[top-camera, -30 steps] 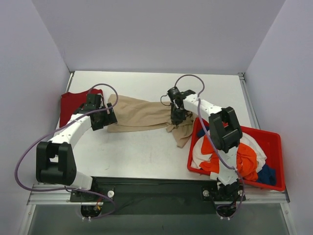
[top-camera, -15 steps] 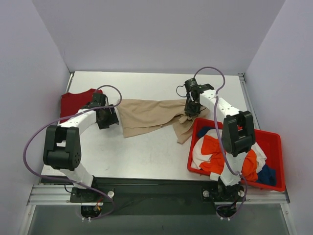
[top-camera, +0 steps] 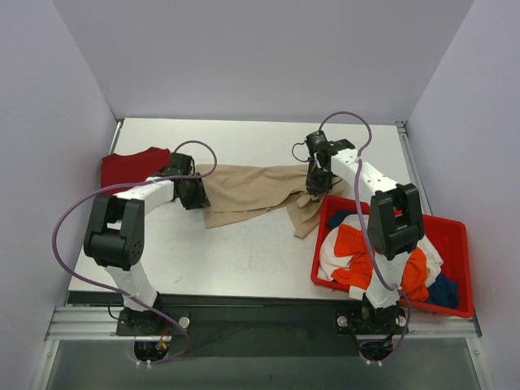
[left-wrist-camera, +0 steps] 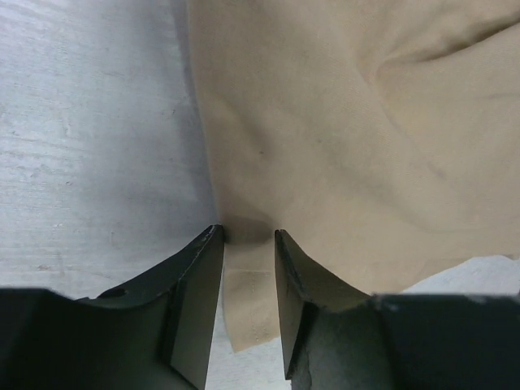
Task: Fold and stack the t-shirts
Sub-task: Flatten out the tshirt
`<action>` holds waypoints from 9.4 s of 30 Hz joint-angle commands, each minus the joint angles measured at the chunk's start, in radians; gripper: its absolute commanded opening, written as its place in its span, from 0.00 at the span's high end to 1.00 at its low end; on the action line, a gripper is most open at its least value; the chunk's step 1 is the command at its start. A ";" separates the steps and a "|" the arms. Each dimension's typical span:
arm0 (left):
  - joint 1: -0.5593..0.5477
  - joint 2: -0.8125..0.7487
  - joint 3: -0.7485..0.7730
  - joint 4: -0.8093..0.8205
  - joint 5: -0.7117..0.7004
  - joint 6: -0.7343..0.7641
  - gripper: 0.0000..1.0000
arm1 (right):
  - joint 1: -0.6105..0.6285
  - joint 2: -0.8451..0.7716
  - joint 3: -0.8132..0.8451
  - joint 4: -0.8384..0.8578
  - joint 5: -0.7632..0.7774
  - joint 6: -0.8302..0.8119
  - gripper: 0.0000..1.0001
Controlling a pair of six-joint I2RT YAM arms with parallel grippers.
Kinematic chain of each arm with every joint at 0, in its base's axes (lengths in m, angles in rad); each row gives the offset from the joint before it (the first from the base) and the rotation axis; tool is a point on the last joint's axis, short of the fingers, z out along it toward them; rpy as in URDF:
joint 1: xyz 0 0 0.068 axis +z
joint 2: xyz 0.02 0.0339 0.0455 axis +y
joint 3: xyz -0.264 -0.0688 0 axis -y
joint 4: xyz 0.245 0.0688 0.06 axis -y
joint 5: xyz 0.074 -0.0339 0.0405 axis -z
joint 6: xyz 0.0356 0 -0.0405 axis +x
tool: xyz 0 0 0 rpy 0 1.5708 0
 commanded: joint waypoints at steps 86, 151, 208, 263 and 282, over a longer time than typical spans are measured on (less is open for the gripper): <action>-0.132 -0.189 0.087 -0.425 -0.376 0.298 0.66 | -0.011 -0.029 -0.072 -0.063 -0.048 -0.011 1.00; 0.421 -0.415 -0.036 -0.235 -0.010 0.087 1.00 | 0.216 -0.181 -0.146 -0.137 -0.190 -0.136 0.59; 0.496 -0.389 0.003 -0.371 0.000 0.239 1.00 | 0.414 -0.207 0.100 -0.356 -0.082 -0.092 0.48; 0.501 -0.375 -0.003 -0.367 -0.003 0.252 1.00 | 0.370 -0.114 0.109 -0.417 -0.180 -0.152 0.51; 0.503 -0.309 0.072 -0.391 0.010 0.250 1.00 | 0.362 -0.120 -0.316 -0.023 -0.197 -0.049 0.57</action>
